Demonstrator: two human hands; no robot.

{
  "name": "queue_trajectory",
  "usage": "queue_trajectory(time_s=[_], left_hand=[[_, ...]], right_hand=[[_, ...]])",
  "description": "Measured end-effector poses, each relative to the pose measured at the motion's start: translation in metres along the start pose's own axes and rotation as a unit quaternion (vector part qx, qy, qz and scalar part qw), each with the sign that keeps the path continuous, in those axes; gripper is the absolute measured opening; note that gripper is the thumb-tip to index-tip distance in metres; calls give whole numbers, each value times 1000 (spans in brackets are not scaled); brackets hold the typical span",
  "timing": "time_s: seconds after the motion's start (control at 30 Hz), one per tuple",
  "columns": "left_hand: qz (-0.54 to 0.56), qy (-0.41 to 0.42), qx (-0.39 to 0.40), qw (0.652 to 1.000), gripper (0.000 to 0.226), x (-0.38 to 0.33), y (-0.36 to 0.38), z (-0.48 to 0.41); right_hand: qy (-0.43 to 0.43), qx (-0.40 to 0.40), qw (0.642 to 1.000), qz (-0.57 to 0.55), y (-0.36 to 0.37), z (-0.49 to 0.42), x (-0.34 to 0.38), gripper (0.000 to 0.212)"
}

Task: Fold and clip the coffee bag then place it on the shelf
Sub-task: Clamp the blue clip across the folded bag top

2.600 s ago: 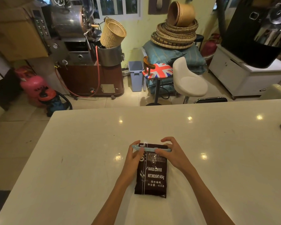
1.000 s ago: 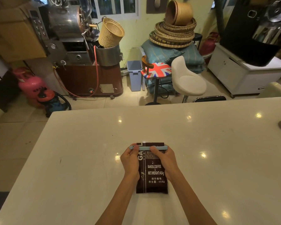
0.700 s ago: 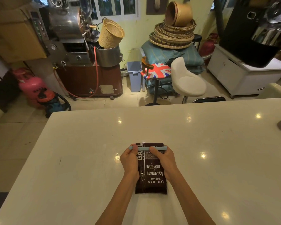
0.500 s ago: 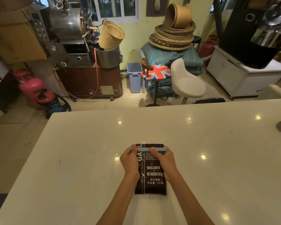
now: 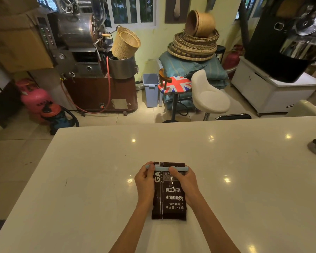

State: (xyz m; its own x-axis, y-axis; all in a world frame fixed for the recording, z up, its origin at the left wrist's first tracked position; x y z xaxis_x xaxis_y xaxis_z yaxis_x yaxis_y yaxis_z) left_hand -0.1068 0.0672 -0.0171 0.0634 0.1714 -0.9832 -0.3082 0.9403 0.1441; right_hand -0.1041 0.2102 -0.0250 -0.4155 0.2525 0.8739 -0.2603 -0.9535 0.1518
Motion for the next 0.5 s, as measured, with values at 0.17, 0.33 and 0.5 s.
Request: queue_trajectory(time_s=[0.17,0.33,0.5], left_hand=[[203,-106,161,960,32,0,-15,-12],[112,-60,175,976,30,-1,-16,-15],[97,-85,37,991,19,7,-10,-8]], right_hand=[[18,22,999,-17,-1,-2,-1,40],[20,22,999,-41,1,-4,-3,42],[9,1,1000,9,7,-5,-4,43]])
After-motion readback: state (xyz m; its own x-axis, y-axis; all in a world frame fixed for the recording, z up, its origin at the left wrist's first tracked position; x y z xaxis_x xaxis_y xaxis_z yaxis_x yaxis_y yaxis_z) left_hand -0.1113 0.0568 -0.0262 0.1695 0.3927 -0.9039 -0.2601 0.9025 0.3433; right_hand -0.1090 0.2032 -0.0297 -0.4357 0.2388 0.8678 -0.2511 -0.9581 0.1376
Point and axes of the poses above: each hand's wrist, its own z-axis away from the middle knuckle, its own y-axis out of the palm, x = y × z, the point moved 1 cm from there along -z, towards the middle knuckle, and after that the axes turned 5 degrees about y, right-handed, at the moved point
